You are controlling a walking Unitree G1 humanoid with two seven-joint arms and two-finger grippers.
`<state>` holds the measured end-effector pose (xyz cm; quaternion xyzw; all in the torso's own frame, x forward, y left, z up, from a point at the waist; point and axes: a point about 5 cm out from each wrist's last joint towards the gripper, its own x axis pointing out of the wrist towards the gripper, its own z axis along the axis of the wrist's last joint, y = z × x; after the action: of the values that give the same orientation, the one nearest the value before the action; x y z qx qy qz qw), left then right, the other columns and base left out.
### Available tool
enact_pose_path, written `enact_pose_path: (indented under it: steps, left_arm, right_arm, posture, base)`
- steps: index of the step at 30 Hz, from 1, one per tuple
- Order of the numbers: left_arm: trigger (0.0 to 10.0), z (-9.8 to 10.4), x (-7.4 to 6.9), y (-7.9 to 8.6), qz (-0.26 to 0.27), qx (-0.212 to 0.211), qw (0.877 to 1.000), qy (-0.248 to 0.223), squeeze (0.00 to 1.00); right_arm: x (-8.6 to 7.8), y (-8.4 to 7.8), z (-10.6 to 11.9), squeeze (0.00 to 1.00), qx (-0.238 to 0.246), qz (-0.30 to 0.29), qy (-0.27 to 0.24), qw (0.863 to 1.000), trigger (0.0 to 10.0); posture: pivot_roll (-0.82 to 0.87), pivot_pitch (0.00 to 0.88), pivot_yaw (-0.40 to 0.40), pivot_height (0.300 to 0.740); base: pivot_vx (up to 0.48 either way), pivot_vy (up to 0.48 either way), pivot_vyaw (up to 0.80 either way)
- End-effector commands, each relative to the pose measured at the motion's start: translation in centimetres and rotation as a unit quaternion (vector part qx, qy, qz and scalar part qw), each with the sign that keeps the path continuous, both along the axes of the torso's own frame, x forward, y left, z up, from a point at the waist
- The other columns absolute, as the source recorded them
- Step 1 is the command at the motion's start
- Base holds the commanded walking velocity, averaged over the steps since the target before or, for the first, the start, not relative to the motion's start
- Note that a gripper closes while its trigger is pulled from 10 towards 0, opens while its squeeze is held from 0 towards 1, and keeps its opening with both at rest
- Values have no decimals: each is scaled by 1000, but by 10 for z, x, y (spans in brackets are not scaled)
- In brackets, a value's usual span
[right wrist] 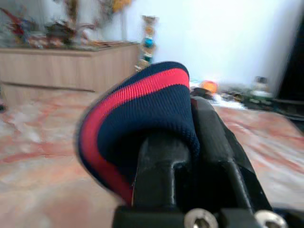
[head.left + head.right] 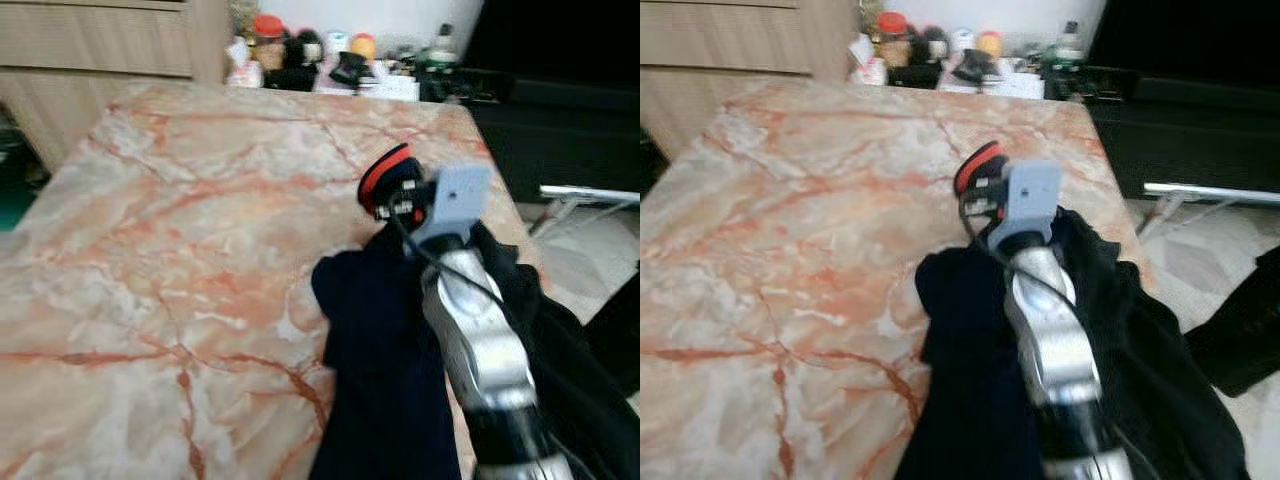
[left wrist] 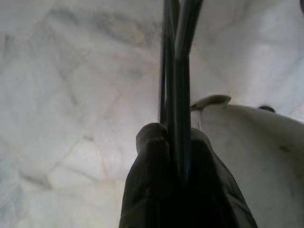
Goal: Hang hanger
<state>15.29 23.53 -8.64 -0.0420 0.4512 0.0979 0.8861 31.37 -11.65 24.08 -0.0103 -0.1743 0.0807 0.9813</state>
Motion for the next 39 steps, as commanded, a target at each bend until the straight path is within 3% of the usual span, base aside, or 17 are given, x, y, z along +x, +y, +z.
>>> enact_pose_path:
  steps: [1,2,3,6,13,18,23,29,32,34,36,39]
  left_arm:
    - [10000,-8,-15,-6,-15,-8,999,32,0]
    - [10000,-8,-16,-5,-14,-8,999,33,0]
    - [10000,-7,-16,-4,-14,-8,999,33,0]
    - [10000,-7,-16,-3,-15,-9,999,31,0]
    - [10000,-7,-20,1,-25,-2,999,36,0]
    - [10000,-8,-24,4,-30,3,999,43,0]
    - [10000,-9,-26,4,-34,7,998,47,0]
    - [10000,-9,-26,4,-37,7,998,49,0]
    - [10000,-8,-24,4,-38,6,998,47,0]
    - [10000,-8,-24,4,-41,6,998,48,0]
    - [10000,-8,-22,4,-48,7,998,48,0]
    - [10000,-7,-21,3,-43,5,998,46,0]
  right_arm:
    - [-12,-2,10,90,7,-7,-15,1000,10000]
    - [-18,-3,9,765,11,-12,-14,1000,10000]
    - [-23,-5,9,1000,9,-18,-13,1000,10000]
    - [-34,-11,6,1000,-14,-52,-14,998,10000]
    - [-53,-37,-32,1000,-16,-126,74,989,10000]
    - [-71,-43,-48,1000,-14,-156,121,980,10000]
    - [-78,-47,-53,1000,-5,-168,138,976,10000]
    - [-96,-41,-55,1000,-25,-107,152,982,10000]
    - [-103,-36,-41,1000,-60,-43,109,991,10000]
    - [-105,-33,-35,1000,-43,-18,93,995,10000]
    - [-105,-22,-29,1000,-40,48,81,995,10000]
    - [-105,-11,-26,1000,15,106,90,990,10000]
  posture:
    - [-41,169,-65,740]
    - [-41,167,-65,740]
    - [-41,167,-65,740]
    - [-36,160,-69,740]
    - [-34,145,-68,740]
    - [-34,134,-66,740]
    - [-39,124,-64,740]
    - [-39,120,-71,740]
    - [-53,133,-73,740]
    - [-56,137,-77,740]
    - [-53,144,-84,740]
    - [-42,148,-90,740]
  base:
    - [0,0,0]
    - [0,0,0]
    - [0,0,0]
    - [0,0,0]
    - [0,0,0]
    - [0,0,0]
    - [0,0,0]
    - [0,0,0]
    - [0,0,0]
    - [0,0,0]
    - [0,0,0]
    - [0,0,0]
